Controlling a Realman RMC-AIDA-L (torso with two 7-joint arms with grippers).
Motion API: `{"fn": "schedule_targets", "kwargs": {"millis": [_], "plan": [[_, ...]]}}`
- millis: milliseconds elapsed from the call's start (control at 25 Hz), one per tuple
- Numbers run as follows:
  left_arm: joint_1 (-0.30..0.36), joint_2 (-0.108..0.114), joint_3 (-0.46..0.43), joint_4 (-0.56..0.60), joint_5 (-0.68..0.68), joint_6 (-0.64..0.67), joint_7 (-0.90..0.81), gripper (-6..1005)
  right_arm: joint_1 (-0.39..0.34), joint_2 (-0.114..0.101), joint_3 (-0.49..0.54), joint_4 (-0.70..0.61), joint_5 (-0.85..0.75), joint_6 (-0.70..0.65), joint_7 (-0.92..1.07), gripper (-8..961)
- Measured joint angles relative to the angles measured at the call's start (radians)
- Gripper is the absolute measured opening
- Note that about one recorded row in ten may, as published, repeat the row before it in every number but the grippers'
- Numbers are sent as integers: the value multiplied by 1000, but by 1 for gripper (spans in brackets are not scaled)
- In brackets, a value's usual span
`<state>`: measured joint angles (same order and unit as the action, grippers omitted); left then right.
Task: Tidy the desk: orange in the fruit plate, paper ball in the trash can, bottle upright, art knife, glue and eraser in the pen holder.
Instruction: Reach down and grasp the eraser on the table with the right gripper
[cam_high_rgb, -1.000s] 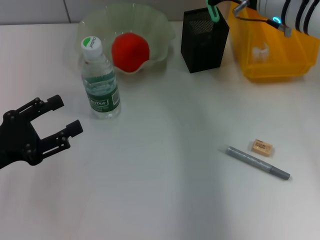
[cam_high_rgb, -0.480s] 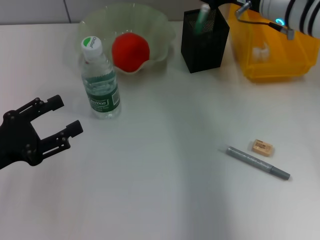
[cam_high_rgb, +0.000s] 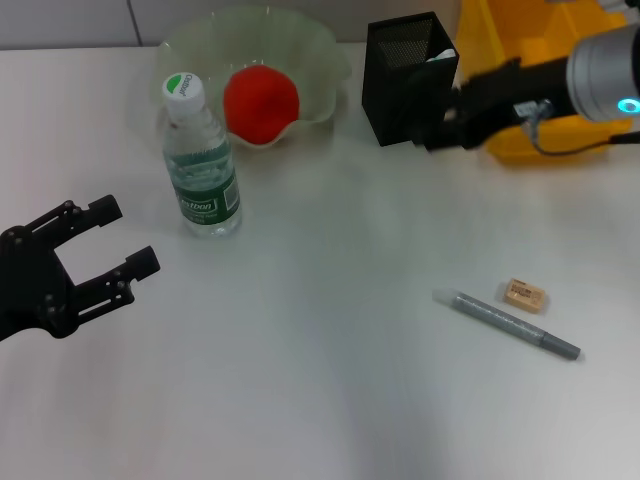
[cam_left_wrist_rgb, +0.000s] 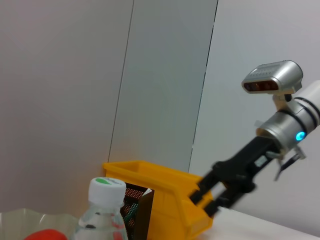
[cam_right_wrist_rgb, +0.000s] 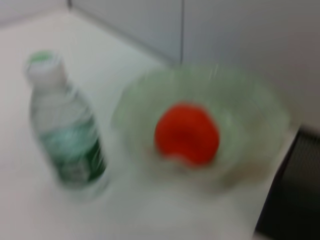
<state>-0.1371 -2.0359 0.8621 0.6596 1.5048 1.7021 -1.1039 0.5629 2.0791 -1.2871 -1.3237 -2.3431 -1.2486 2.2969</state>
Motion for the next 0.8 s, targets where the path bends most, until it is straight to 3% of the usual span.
{"fn": "schedule_targets", "kwargs": {"millis": [160, 320, 520, 800], "plan": [[1, 0, 0, 0, 0, 2, 1, 785, 63, -3, 42, -51, -152, -252, 100, 610], [1, 0, 0, 0, 0, 3, 1, 785, 130, -3, 41, -34, -312, -404, 169, 611], [1, -3, 0, 0, 0, 5, 1, 785, 161, 2, 9, -3, -397, -495, 201, 613], [2, -4, 0, 0, 0, 9, 0, 785, 150, 5, -93, 7, -430, -492, 195, 615]]}}
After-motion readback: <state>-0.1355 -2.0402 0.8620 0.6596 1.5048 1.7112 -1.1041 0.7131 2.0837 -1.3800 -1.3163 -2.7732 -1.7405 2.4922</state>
